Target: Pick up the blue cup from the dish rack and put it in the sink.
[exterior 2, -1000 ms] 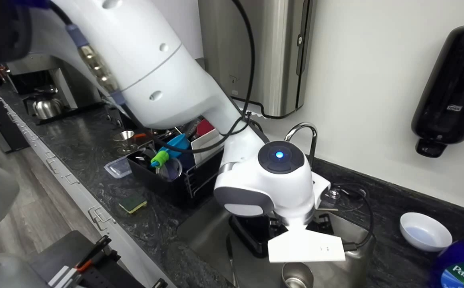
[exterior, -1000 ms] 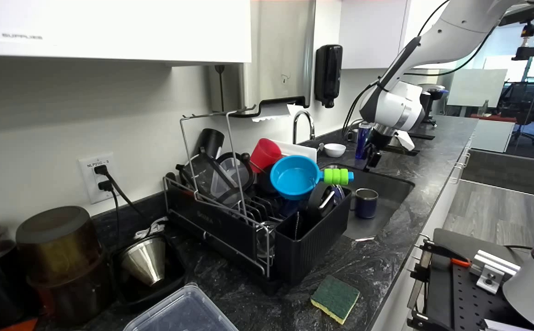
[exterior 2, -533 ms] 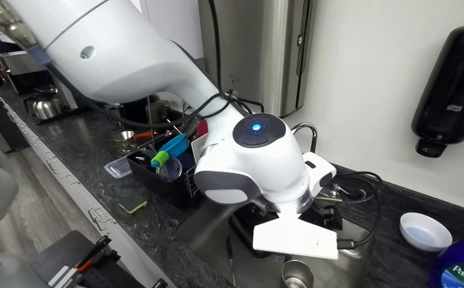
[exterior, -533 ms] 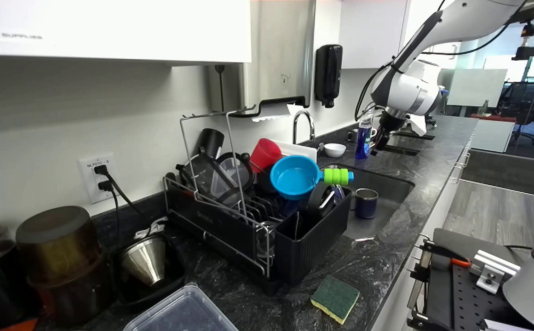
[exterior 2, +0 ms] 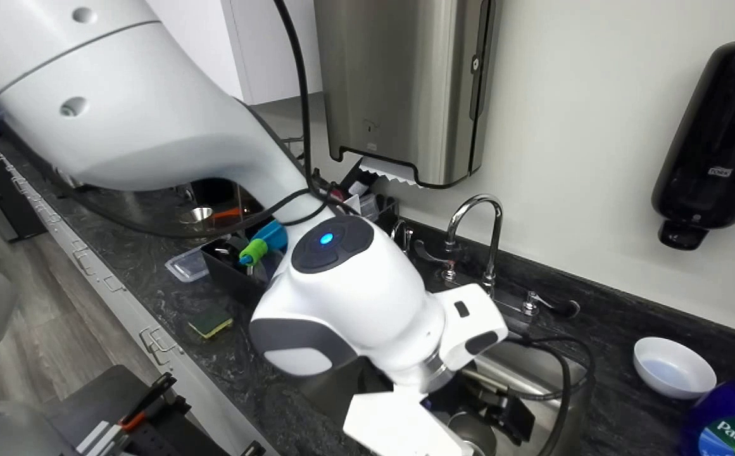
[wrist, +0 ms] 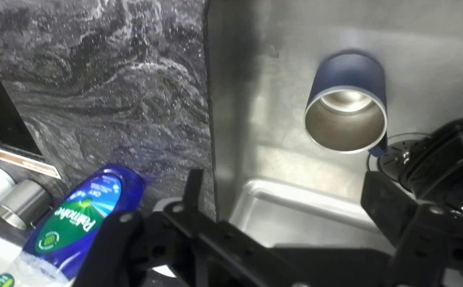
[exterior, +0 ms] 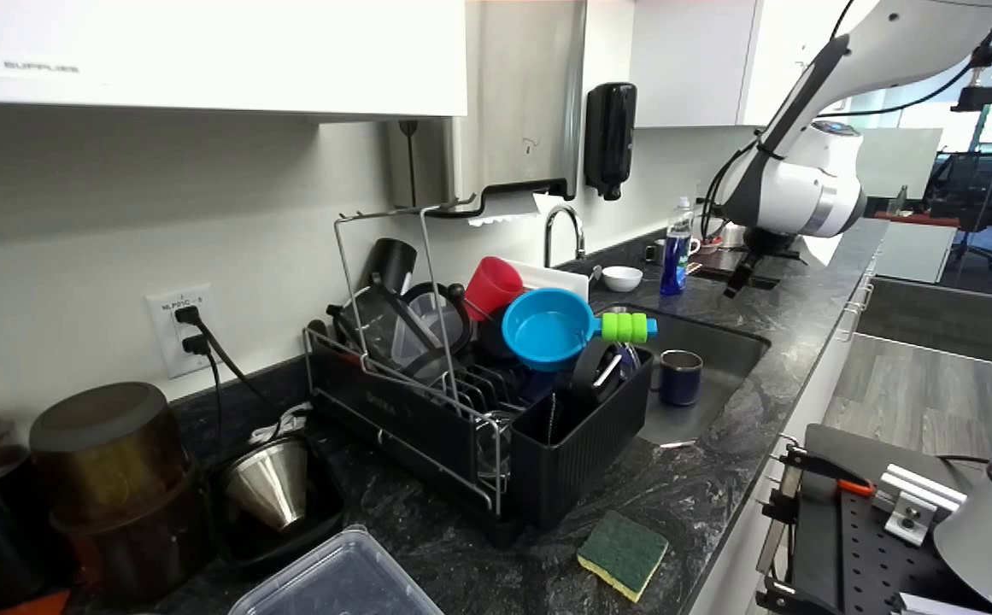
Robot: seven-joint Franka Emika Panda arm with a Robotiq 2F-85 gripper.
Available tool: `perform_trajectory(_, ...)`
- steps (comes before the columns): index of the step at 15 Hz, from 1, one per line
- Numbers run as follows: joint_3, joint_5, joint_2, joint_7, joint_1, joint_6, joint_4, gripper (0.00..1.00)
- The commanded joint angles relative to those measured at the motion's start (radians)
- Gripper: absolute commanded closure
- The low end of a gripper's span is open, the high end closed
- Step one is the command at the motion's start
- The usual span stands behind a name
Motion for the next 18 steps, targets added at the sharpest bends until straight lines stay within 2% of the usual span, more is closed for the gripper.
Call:
perform_trajectory(1, -0.182, 0.013, 0.009, 0.025, 0.158, 0.032, -0.047, 0.0)
perform_trajectory(4, -0.31, 0.054, 0.031, 0.042, 0.299, 0.035, -0.055, 0.0)
perform_trajectory(11, -0.505, 0.226, 0.099, 0.088, 0.666, 0.07, -0.032, 0.0)
perform_trajectory(18, -0.756, 0.347, 0.145, 0.068, 0.999, 0.011, -0.013, 0.0)
